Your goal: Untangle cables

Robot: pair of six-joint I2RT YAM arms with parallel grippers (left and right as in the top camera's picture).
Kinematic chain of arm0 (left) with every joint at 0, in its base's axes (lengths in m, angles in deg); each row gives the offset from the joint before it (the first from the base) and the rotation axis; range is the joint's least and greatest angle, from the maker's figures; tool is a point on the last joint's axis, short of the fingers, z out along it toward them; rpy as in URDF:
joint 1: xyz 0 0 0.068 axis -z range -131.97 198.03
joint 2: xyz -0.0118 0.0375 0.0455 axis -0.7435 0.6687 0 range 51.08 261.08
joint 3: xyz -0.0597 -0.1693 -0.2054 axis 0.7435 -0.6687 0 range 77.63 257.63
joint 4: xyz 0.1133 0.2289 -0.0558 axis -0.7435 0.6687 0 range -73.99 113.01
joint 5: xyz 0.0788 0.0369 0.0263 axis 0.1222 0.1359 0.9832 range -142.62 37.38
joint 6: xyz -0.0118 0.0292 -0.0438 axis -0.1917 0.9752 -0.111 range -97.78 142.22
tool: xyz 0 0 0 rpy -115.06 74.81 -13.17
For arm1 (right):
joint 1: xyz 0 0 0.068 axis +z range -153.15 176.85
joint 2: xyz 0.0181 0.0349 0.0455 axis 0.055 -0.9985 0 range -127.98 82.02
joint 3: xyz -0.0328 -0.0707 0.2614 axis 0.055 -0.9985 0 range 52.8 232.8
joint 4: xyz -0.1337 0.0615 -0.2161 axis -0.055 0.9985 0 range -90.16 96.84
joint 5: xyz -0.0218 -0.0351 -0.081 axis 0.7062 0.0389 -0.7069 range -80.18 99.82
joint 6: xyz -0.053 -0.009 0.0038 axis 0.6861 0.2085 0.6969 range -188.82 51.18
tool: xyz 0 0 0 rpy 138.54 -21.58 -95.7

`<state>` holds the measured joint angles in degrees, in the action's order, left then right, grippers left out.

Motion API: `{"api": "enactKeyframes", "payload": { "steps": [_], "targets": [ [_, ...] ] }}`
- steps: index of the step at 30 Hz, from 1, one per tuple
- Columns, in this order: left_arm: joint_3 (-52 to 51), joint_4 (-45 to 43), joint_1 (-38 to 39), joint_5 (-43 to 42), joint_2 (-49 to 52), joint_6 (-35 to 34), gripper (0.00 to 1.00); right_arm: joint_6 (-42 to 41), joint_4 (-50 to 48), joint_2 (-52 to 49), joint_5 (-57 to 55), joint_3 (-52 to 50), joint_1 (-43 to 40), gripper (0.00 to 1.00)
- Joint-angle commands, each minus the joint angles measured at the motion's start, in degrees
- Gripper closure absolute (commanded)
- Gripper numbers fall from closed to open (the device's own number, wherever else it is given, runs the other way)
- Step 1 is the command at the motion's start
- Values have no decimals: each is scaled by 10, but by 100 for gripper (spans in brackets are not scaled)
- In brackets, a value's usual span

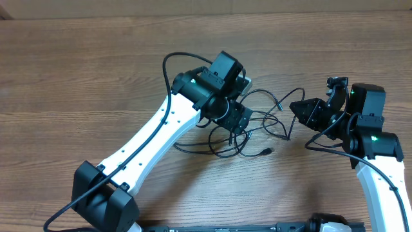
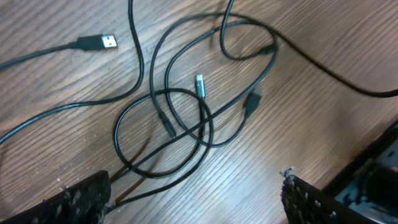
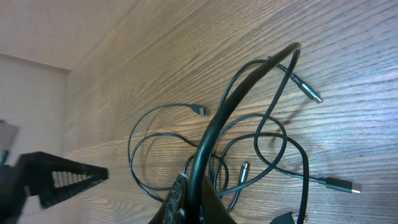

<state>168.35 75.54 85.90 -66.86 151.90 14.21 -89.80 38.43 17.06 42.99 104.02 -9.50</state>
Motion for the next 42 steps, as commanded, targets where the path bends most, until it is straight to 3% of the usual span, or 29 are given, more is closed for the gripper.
{"api": "enactKeyframes", "payload": {
  "steps": [1, 7, 20, 30, 37, 38, 42],
  "targets": [
    [-31, -16, 7, 7, -15, 36, 12, -3, -3, 13, 0, 14, -2, 96],
    [-71, -52, 29, 7, -15, 67, 10, -3, -3, 13, 0, 14, -2, 96],
    [-167, -180, 52, 15, -14, 70, 0, -3, 8, 14, -1, 36, -2, 96],
    [-177, -193, 52, 18, -14, 67, 0, -18, 10, 14, 2, 49, -2, 96],
    [-179, -193, 52, 33, -13, 51, 0, -22, 24, 14, 33, 118, -2, 96],
    [-179, -193, 53, 17, -12, 37, 0, -48, 41, 14, 38, 216, -2, 96],
    [-179, -193, 53, 17, -12, 37, 0, -47, 52, 14, 38, 264, -2, 96]
  ]
}}
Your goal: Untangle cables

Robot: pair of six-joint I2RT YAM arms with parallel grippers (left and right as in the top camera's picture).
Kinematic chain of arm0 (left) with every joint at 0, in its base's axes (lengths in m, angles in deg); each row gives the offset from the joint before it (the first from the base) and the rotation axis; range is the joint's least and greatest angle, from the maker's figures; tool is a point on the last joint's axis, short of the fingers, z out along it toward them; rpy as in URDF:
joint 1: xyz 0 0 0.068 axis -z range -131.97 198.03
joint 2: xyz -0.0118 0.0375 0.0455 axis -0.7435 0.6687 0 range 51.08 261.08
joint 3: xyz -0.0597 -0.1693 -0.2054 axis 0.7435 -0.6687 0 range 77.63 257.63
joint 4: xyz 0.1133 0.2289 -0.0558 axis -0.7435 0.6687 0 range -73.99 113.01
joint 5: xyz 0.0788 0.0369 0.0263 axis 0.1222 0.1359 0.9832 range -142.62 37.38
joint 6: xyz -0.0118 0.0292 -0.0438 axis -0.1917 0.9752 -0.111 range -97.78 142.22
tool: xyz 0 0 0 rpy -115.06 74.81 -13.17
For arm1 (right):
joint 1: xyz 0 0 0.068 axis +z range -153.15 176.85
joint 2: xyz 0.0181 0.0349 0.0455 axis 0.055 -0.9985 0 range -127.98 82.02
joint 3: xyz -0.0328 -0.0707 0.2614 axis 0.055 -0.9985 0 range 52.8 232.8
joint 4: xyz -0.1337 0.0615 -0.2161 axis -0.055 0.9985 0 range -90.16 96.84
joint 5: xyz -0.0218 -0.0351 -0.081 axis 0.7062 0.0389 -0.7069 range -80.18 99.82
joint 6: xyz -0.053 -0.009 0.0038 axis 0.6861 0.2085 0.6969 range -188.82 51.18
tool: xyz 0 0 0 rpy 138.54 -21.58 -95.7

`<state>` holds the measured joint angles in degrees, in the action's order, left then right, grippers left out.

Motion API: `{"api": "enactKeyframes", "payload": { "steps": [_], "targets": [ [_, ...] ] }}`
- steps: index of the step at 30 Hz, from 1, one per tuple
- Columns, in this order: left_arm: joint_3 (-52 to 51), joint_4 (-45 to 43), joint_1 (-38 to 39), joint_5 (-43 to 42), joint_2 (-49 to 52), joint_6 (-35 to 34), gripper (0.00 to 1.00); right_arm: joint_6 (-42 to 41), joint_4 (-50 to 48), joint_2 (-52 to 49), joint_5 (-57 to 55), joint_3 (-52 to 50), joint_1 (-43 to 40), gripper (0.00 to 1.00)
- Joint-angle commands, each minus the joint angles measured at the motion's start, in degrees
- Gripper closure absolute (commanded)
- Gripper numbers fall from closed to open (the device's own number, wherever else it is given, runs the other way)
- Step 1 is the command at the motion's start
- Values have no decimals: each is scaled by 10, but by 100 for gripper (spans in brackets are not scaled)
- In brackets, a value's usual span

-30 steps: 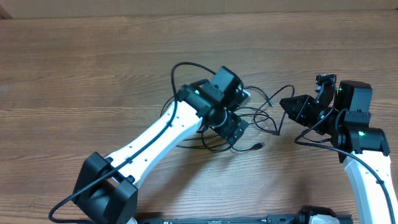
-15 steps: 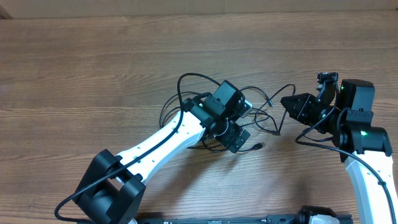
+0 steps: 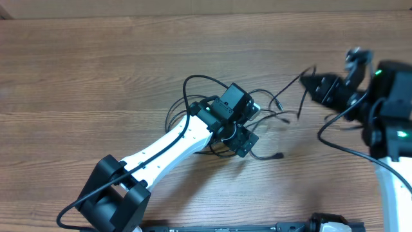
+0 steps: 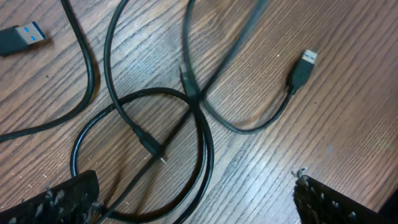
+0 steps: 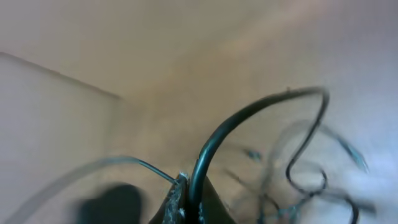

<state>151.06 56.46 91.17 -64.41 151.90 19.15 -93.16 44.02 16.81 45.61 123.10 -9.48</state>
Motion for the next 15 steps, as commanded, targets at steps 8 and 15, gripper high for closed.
{"api": "enactKeyframes", "payload": {
  "steps": [8, 15],
  "targets": [
    [-6, 0, 0, -10, -12, -15, 0, -14, 21, 16, -4, 149, -2, 96],
    [-6, 2, 0, -16, -12, -17, 0, -14, 30, 16, -58, 181, -2, 96]
  ]
}}
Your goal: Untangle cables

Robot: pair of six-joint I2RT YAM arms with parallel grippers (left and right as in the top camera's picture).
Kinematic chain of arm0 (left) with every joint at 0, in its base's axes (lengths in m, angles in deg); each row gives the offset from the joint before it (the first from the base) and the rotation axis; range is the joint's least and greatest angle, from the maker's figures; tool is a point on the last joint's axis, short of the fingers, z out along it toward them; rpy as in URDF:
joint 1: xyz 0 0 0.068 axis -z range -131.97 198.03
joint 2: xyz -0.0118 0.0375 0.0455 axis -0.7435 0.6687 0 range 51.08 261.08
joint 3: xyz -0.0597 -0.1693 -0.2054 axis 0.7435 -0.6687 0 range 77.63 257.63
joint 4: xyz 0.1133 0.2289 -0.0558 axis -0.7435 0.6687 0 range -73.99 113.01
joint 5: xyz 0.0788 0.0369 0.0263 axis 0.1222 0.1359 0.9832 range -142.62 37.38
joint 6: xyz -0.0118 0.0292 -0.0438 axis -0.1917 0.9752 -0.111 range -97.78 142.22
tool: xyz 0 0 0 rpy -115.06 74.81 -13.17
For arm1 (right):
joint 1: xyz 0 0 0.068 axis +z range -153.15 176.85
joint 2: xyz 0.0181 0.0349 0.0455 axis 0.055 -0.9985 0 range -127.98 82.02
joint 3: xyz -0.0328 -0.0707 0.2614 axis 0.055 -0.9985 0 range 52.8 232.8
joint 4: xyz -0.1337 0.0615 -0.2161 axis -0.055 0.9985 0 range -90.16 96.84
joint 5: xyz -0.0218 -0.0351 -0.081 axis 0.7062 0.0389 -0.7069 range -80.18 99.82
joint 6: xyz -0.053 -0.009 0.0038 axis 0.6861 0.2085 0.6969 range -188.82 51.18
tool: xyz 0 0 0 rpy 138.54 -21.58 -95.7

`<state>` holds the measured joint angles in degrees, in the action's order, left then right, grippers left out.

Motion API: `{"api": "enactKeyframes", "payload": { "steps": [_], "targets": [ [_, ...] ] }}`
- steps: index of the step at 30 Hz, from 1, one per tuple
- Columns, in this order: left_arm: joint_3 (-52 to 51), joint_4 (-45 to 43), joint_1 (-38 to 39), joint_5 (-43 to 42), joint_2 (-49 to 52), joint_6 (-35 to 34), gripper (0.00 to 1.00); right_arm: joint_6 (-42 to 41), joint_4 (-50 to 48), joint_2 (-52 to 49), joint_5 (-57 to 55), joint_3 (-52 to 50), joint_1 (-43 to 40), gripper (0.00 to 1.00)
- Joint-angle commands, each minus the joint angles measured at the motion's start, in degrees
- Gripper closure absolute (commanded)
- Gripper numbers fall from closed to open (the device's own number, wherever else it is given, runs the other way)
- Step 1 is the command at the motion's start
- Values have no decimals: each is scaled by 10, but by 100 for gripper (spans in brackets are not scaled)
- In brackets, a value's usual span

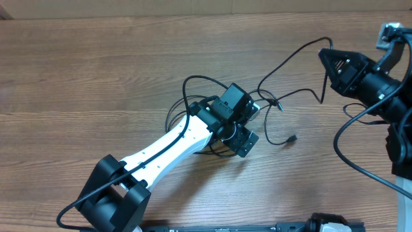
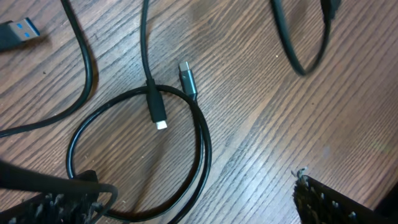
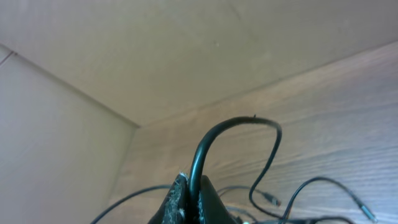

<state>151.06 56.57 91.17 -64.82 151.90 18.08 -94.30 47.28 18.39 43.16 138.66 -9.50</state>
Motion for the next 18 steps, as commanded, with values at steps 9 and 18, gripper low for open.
{"api": "enactKeyframes", "payload": {
  "steps": [9, 18],
  "targets": [
    [-6, 8, 0, -14, -12, -6, 0, -2, -3, 0, -120, 48, -2, 96],
    [-6, -7, 0, 28, -12, -5, 0, 0, -1, 0, -149, 68, -2, 96]
  ]
}}
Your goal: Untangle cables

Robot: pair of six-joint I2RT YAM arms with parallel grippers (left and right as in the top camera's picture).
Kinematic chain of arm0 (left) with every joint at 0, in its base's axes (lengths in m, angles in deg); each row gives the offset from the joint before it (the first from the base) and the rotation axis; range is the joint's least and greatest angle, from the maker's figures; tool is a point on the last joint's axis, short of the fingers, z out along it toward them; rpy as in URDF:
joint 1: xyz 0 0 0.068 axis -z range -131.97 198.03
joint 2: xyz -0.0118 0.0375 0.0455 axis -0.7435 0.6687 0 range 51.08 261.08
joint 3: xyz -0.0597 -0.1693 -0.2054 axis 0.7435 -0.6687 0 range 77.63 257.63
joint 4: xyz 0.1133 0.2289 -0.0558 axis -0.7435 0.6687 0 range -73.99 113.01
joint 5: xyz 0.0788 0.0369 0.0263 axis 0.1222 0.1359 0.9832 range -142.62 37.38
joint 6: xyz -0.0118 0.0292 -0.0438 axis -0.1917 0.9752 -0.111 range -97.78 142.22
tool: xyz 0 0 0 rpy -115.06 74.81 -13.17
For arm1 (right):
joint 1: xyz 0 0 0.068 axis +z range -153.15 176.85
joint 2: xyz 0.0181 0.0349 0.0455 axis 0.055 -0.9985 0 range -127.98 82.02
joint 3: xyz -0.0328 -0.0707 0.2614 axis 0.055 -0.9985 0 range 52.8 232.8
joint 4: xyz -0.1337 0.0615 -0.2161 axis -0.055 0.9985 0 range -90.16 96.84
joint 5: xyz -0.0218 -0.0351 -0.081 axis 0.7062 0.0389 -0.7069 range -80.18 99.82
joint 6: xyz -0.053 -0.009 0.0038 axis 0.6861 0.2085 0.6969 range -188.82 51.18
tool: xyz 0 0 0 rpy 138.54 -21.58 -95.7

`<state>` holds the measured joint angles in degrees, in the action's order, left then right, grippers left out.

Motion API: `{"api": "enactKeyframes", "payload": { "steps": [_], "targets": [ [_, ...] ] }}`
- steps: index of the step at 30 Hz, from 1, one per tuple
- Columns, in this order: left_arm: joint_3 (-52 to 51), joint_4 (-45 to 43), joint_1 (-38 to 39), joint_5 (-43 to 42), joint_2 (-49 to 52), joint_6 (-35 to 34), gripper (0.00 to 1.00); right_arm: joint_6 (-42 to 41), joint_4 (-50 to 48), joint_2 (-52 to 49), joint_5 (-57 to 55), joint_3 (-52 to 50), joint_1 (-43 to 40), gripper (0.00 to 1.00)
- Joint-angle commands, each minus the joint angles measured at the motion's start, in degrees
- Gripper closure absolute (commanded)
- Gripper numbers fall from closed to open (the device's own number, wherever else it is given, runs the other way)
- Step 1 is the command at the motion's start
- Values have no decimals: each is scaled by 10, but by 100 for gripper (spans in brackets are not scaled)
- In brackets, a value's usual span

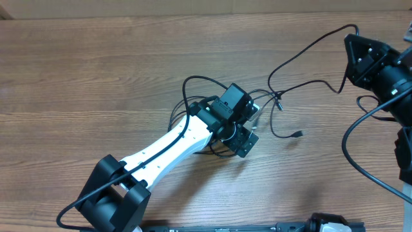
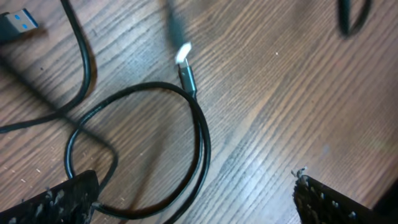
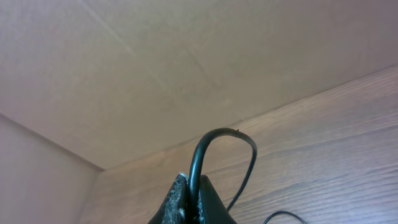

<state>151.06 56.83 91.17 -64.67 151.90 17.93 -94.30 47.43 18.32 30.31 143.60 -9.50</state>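
A tangle of thin black cables (image 1: pixel 193 119) lies mid-table, partly hidden under my left arm. My left gripper (image 1: pixel 243 138) sits low over it, open; a black cable loop (image 2: pixel 200 140) lies between its fingers (image 2: pixel 68 200), beside a silver-tipped plug (image 2: pixel 186 76). My right gripper (image 1: pixel 353 49) is raised at the far right, shut on a bend of one black cable (image 3: pixel 199 155). That held cable (image 1: pixel 302 53) stretches back to the pile, and a loose plug end (image 1: pixel 298 134) lies on the wood.
A blue USB-A plug (image 2: pixel 15 22) lies at the top left of the left wrist view. The wooden table (image 1: pixel 96 71) runs to a cardboard wall (image 3: pixel 186 56) at the back. The right arm's own black wire (image 1: pixel 351 145) hangs at the right.
My right gripper has moved further right and back with the cable, drawing more of it out of the pile. The plug that lay inside the loop is gone from there. The left arm is unmoved.
My left gripper hung open above the tangle while my right gripper was shut on a cable just right of it. Then the left gripper sat low over the pile and the right was higher and further right. Now one cable stretches well out of the tangle.
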Motion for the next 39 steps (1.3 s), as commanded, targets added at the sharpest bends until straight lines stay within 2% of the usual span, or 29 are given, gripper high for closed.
{"api": "enactKeyframes", "payload": {
  "steps": [1, 9, 15, 24, 27, 35, 39],
  "targets": [
    [-6, -14, 0, 34, -12, -4, 0, 0, -2, 0, -21, 19, -2, 96],
    [-6, -73, 0, 26, -12, -14, 0, -5, 4, 0, -31, 19, -2, 96],
    [-6, -100, 0, -35, -12, -21, 0, -4, 9, -6, -40, 19, -2, 96],
    [-6, -94, 0, -37, -12, -21, 0, 32, 135, -63, -74, 19, -2, 96],
    [-6, -96, 0, -37, -12, -21, 0, 32, 141, -72, -79, 19, -2, 96],
    [-6, -112, 0, -36, -12, -21, 0, 28, 134, -67, -42, 19, -2, 96],
    [-6, -151, 0, -36, -12, 22, 0, 30, 134, -60, 7, 19, -2, 96]
  ]
}}
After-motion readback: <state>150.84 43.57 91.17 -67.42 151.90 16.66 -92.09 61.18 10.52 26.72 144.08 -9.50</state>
